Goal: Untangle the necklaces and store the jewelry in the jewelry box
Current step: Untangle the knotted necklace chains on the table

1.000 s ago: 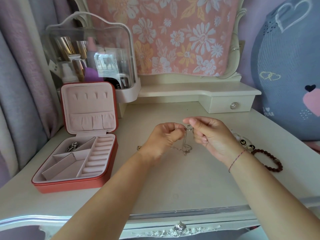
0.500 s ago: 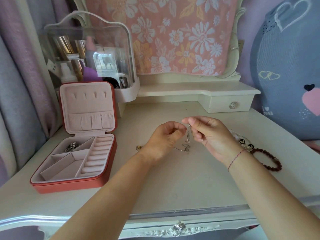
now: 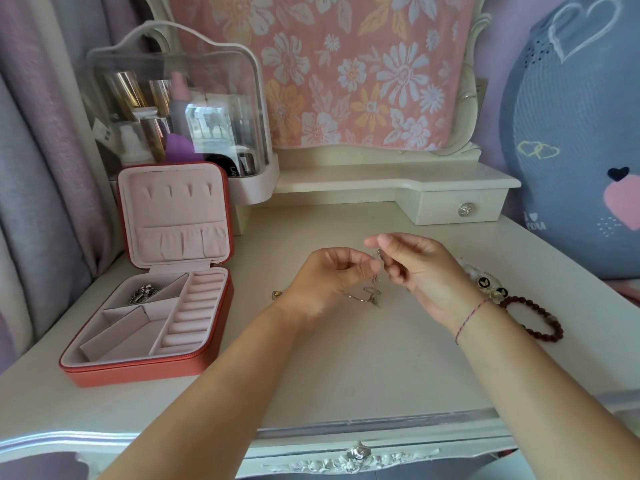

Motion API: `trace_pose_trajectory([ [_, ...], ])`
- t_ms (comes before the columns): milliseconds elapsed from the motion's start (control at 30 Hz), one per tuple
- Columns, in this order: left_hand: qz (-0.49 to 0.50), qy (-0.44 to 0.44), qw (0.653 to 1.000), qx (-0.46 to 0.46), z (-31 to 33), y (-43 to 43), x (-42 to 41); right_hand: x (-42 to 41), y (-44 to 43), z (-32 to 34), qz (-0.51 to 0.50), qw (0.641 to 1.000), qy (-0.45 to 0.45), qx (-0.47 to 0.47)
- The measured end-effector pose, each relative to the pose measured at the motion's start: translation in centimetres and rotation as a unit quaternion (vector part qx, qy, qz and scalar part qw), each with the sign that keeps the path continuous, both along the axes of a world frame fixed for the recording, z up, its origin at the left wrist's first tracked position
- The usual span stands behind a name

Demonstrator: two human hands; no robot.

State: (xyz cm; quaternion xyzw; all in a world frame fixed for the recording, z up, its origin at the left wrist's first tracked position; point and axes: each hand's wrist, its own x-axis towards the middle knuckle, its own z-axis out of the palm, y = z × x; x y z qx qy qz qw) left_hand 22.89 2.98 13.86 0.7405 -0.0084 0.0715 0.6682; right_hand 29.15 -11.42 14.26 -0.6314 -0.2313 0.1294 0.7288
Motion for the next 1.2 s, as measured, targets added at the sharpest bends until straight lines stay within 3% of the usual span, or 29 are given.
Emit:
trace_pose_trajectory([
  [267,0.032,-0.003,0.999,-0.038,0.07,0.08,0.16,0.01,-0.07,-0.25,0.03,0.998,0.047,-0.016],
  [600,0.051,-0.033,0.998,0.022,-0.25,0.25,0.22,-0.37,0.08,-0.29,0.033,0.996,0.067,-0.045],
  [1200,0.022,0.021,0.999,-0.044,-0.58,0.39,0.76,-0.66,0.64,-0.42,0.015,0.994,-0.006,-0.111],
])
